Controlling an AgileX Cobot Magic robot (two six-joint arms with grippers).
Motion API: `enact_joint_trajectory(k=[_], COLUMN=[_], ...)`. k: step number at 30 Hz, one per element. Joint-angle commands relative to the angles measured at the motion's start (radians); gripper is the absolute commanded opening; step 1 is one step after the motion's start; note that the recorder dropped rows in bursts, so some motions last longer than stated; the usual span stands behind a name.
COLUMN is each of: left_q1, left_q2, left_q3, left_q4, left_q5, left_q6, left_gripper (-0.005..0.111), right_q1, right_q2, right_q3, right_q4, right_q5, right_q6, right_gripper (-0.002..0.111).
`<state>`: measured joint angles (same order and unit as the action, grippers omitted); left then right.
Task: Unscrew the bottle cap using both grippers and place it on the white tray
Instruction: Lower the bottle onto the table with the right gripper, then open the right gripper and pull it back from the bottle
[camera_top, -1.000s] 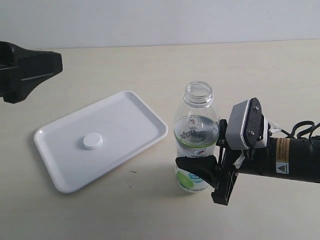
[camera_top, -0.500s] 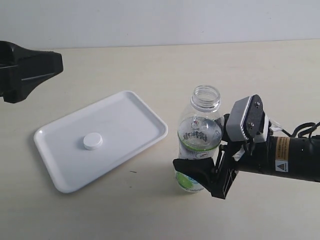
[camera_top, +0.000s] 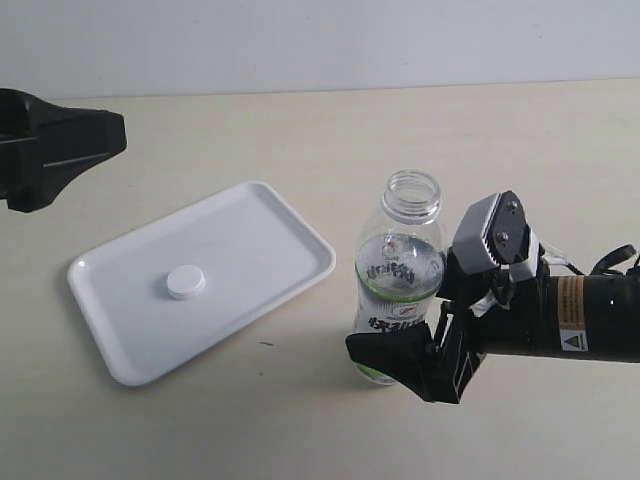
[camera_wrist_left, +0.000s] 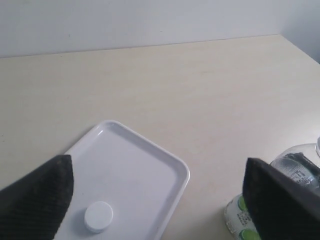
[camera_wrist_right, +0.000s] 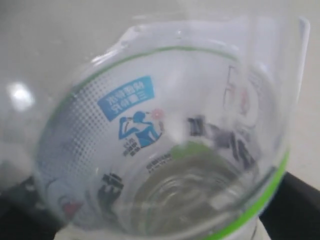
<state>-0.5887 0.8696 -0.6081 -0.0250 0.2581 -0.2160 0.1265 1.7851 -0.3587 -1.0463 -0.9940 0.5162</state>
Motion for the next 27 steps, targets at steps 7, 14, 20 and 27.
enact_joint_trajectory(k=[7,14,20,27], left_q1=[-0.001,-0.001,-0.001,-0.001], left_q2=[-0.008,-0.008,-0.008,-0.008], left_q3=[0.004,0.004,0.004,0.004], left_q4=[-0.007,-0.007,-0.007,-0.007], left_q5=[-0.003,-0.003,-0.003,-0.003], left_q6=[0.019,0.029,0.029,0.031], left_gripper=[0.088,0.088,0.088,0.088], right_q1=[0.003,0.003,0.003,0.003], right_q2=[-0.127,-0.246,-0.348,-0.439], right_q3=[0.002,0.002,0.002,0.002], right_q4=[-0.1,-0.248,-0.42,-0.609], right_q5=[0.164,0.223,0.245,0.247], right_q6=[0.212,0.413,0.619,0.922], right_gripper=[0.093,0.093,0.093,0.093])
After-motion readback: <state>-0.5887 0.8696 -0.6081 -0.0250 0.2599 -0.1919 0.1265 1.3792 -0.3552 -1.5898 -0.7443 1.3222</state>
